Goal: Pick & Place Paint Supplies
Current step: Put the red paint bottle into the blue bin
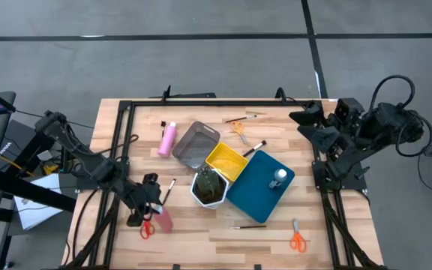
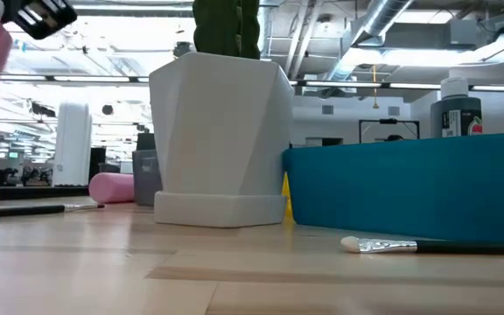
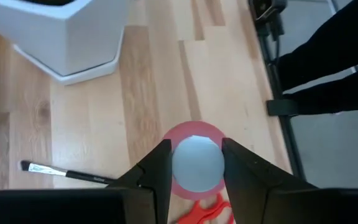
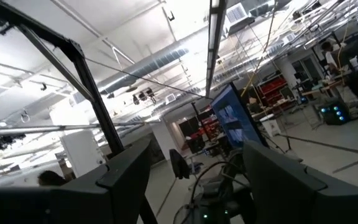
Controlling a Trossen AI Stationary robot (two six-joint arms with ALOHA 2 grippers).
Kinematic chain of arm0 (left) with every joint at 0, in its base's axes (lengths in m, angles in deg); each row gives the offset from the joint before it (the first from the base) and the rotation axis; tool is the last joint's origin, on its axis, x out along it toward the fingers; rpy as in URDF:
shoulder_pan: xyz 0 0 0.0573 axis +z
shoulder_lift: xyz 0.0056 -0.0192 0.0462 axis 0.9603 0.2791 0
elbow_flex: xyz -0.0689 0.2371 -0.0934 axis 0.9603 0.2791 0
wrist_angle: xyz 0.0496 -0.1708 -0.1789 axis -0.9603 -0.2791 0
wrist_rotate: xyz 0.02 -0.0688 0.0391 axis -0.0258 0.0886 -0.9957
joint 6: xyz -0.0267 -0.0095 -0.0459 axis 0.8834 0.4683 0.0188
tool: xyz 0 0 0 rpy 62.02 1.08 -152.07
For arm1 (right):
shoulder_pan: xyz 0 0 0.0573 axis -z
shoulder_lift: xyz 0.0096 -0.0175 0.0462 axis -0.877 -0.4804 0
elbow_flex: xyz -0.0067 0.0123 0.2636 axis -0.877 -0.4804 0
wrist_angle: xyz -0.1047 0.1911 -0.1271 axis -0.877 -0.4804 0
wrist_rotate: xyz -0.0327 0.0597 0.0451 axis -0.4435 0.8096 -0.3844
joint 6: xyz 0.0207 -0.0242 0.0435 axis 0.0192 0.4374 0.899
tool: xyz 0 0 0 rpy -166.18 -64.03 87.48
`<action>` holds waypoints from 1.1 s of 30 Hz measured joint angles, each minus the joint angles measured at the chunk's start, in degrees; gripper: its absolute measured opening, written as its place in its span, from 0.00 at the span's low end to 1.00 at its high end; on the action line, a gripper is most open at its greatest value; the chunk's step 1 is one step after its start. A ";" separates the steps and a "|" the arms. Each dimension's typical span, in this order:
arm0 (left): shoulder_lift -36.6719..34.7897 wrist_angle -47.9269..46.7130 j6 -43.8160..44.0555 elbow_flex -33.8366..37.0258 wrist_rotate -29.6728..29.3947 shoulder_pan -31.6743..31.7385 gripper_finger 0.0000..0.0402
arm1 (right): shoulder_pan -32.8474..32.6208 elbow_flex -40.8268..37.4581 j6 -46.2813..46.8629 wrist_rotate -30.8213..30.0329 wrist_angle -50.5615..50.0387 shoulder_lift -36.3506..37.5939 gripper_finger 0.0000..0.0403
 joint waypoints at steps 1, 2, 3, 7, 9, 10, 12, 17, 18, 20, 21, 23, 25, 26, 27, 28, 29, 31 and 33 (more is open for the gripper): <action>0.68 0.06 0.01 0.00 0.01 0.09 0.27 | 0.00 -0.04 -0.10 0.00 -0.30 -0.07 0.62; 1.43 0.20 0.10 0.00 0.01 0.11 0.27 | 0.00 -0.04 -0.10 0.00 -0.39 -0.13 0.62; 2.20 0.95 0.31 -0.04 -0.12 0.10 0.27 | 0.00 -0.01 -0.10 -0.01 -0.33 -0.28 0.62; 5.28 4.47 0.93 -0.28 -0.38 -0.54 0.27 | -0.32 0.00 -0.10 -0.02 -0.64 -0.76 0.62; 6.88 6.91 1.05 -0.31 -0.26 -0.92 0.27 | -0.71 0.00 -0.10 -0.02 -0.61 -0.91 0.62; 7.58 7.87 1.10 -0.32 -0.27 -1.21 0.27 | -0.76 0.00 -0.10 -0.01 -0.60 -0.91 0.62; 8.88 9.02 1.16 -0.33 -0.49 -1.94 0.27 | -0.76 0.02 0.12 0.00 -0.33 -1.05 0.62; 10.00 10.19 1.78 -0.79 -5.12 -4.09 0.27 | -0.74 0.00 0.38 -0.02 -0.47 -1.11 0.62; 9.92 9.64 1.84 -1.14 -5.96 -4.25 0.27 | -0.72 0.00 0.38 -0.02 -0.41 -1.08 0.62; 9.63 8.95 1.81 -1.78 -7.31 -4.31 0.27 | -0.70 0.00 0.51 -0.02 -0.42 -1.12 0.62; 9.61 8.59 1.75 -2.10 -7.93 -4.22 0.27 | -0.70 0.00 0.53 0.00 -0.42 -1.12 0.62; 9.61 6.79 1.03 -2.74 -9.41 -4.13 0.27 | -0.70 0.00 0.53 -0.02 -0.42 -1.13 0.62; 9.63 5.39 0.05 -3.16 -11.13 -4.13 0.27 | -0.70 0.00 0.53 -0.02 -0.37 -1.12 0.62; 9.62 4.95 0.01 -3.17 -12.01 -4.12 0.27 | -0.70 0.00 0.53 -0.02 -0.37 -1.12 0.62; 9.61 4.44 -0.06 -3.18 -13.04 -3.96 0.27 | -0.70 0.00 0.53 -0.02 -0.31 -1.12 0.62; 9.61 3.94 -0.17 -3.19 -13.98 -3.86 0.27 | -0.70 0.00 0.53 -0.02 -0.24 -1.12 0.62; 9.61 3.62 -0.45 -3.19 -14.50 -3.70 0.27 | -0.70 0.00 0.53 -0.02 -0.18 -1.12 0.62; 9.61 3.24 -1.44 -3.19 -15.45 -3.31 0.27 | -0.70 0.00 0.53 -0.02 -0.02 -1.12 0.62; 9.61 2.74 -1.98 -3.19 -16.54 -2.46 0.27 | -0.70 0.00 0.53 -0.02 -0.02 -1.12 0.62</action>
